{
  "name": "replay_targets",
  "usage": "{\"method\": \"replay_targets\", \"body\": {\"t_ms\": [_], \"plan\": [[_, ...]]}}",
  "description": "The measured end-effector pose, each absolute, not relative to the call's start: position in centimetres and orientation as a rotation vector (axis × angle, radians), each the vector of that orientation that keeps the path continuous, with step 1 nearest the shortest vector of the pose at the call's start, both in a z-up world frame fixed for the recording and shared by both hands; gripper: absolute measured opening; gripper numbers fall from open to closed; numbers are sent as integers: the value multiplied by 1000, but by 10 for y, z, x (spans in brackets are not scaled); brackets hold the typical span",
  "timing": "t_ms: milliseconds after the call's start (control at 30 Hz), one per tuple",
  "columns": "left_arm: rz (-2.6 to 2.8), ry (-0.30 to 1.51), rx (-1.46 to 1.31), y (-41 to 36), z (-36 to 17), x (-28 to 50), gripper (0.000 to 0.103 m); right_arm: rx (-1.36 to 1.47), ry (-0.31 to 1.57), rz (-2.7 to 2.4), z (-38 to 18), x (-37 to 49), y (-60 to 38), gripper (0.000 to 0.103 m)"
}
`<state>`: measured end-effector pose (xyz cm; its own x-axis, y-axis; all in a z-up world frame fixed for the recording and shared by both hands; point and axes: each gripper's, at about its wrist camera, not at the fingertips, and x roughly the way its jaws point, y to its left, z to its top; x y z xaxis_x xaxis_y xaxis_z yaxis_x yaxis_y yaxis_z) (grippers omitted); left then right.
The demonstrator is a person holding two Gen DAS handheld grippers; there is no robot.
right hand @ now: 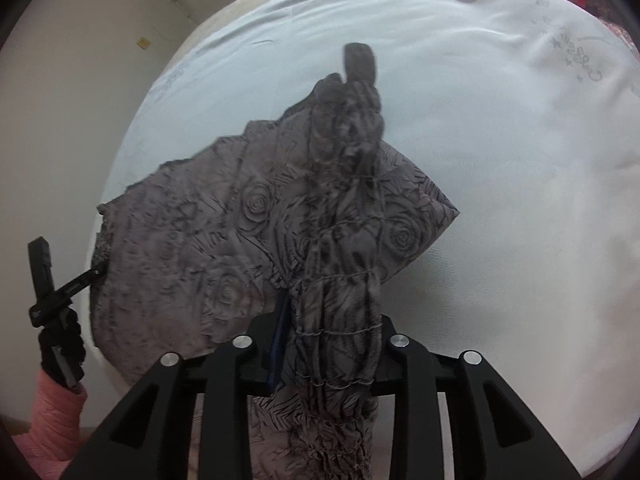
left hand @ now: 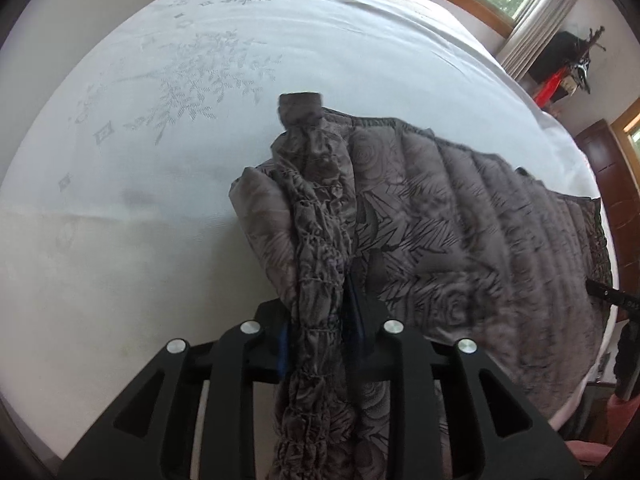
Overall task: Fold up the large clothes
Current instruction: 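Open both grippers to release the folded edge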
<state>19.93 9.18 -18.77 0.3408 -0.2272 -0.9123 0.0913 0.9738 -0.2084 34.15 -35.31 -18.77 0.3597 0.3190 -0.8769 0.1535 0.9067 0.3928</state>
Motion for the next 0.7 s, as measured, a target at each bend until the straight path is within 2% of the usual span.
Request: {"method": "replay_targets", "body": {"t_ms": [267, 333, 433, 500, 700], "plan": [[-192, 1174, -94, 85, -195, 195, 29, 446, 1164, 65, -200, 343, -344, 38], [-181, 1169, -92, 84, -193, 193, 31, 443, 1158, 50, -200, 338, -346, 42], [-159, 1164, -73, 83, -185, 185, 37, 415, 1156, -2, -192, 332, -346, 50], [-126, 1173, -65, 85, -176, 181, 50, 351, 1140, -44, -179, 324, -339, 50], [-57, 1146, -103, 107, -141, 153, 51, 203, 1071, -128, -145, 291, -321, 50]]}}
